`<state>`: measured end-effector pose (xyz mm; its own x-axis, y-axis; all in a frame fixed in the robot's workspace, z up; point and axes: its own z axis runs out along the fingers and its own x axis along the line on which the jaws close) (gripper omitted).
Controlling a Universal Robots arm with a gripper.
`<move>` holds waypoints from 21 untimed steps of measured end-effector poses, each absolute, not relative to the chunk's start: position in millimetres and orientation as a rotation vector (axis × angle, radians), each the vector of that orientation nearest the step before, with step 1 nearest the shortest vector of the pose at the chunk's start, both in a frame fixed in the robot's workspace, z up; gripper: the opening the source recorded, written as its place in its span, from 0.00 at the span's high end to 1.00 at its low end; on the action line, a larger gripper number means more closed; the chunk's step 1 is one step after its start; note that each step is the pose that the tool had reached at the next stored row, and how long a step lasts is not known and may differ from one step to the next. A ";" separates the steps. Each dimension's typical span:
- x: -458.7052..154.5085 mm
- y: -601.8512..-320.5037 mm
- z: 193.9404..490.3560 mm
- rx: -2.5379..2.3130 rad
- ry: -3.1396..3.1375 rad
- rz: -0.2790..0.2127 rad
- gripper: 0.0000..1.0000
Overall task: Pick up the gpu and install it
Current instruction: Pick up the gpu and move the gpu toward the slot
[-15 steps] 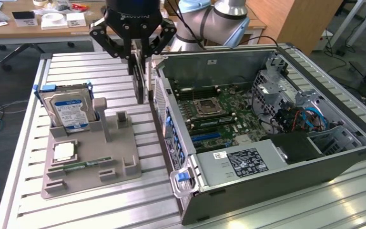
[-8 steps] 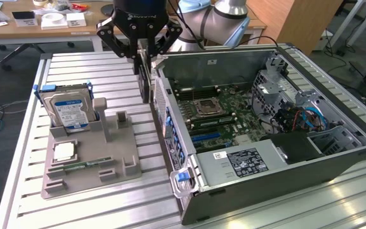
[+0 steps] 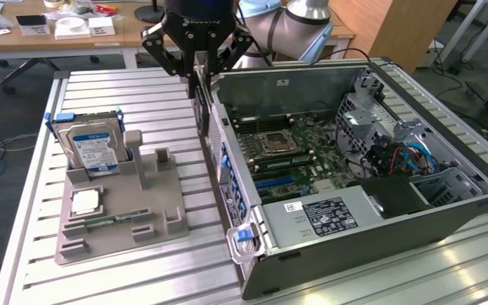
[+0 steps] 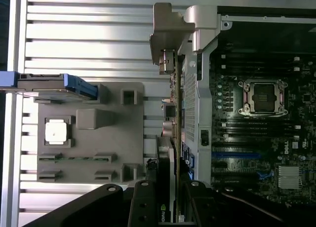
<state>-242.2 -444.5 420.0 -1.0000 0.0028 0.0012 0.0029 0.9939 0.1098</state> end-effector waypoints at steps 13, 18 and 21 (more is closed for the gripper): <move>-216.8 -444.6 420.1 -0.004 -3.136 -0.173 0.73; -207.3 -444.5 420.1 -0.004 -3.136 -0.173 0.73; -202.4 -444.5 420.0 -0.004 -3.136 -0.173 0.73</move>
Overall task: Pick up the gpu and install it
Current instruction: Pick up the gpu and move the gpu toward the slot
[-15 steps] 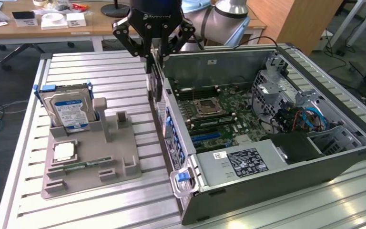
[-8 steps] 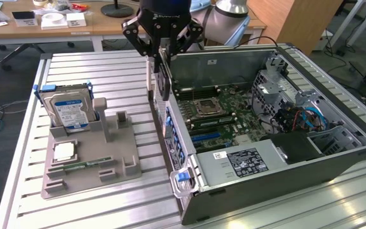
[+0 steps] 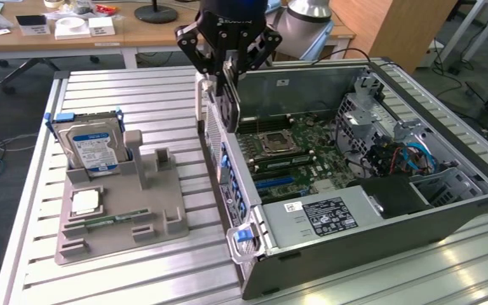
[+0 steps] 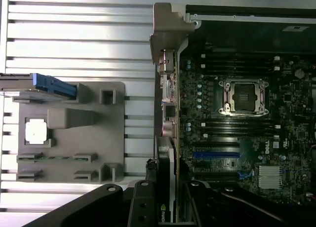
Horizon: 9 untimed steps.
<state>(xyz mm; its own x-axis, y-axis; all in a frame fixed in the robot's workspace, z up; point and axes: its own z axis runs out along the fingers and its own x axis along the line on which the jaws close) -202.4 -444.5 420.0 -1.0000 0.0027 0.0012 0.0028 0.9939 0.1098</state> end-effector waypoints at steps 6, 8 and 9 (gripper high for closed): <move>-193.0 -444.5 420.0 -0.004 -3.136 -0.173 0.73; -190.0 -444.5 420.0 -0.004 -3.136 -0.173 0.73; -188.6 -444.5 420.0 -0.004 -3.136 -0.173 0.73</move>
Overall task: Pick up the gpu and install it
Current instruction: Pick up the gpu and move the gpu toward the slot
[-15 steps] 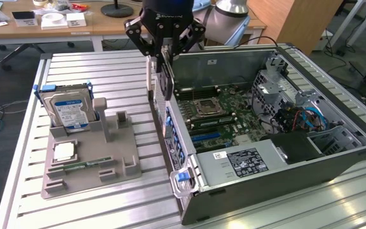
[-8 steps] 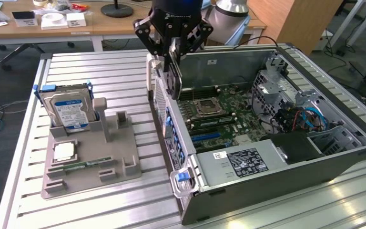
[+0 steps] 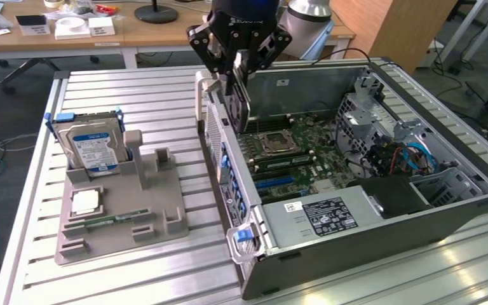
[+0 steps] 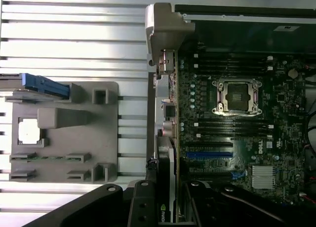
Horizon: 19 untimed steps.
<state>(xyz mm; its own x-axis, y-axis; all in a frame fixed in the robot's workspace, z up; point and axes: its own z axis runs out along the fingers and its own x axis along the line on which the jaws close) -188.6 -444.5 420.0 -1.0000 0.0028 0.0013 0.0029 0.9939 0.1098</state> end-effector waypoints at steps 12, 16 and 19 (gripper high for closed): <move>-172.4 -444.5 420.1 -0.004 -3.136 -0.173 0.73; -166.5 -444.5 420.0 -0.004 -3.136 -0.173 0.73; -162.0 -444.5 420.0 -0.004 -3.136 -0.173 0.73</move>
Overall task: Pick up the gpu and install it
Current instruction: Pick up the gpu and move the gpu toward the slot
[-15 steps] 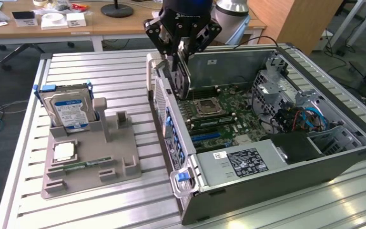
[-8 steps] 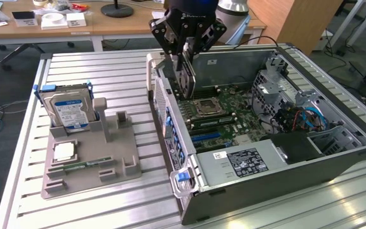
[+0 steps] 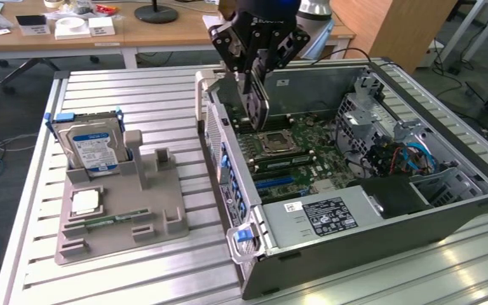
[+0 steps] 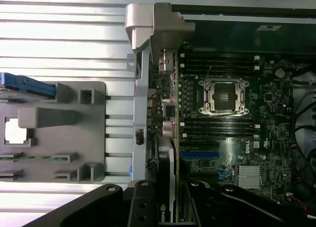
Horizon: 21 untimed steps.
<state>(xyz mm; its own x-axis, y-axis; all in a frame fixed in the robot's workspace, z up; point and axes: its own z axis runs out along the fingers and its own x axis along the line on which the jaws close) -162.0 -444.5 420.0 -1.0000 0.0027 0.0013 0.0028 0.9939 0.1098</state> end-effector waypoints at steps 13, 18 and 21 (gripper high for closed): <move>-142.3 -444.5 420.0 -0.004 -3.136 -0.173 0.73; -135.1 -444.5 420.0 -0.004 -3.136 -0.173 0.73; -132.8 -444.6 420.1 -0.004 -3.136 -0.172 0.73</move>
<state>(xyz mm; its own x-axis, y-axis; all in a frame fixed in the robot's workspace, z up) -132.8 -444.6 420.1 -1.0000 0.0027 0.0013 0.0028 0.9940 0.1097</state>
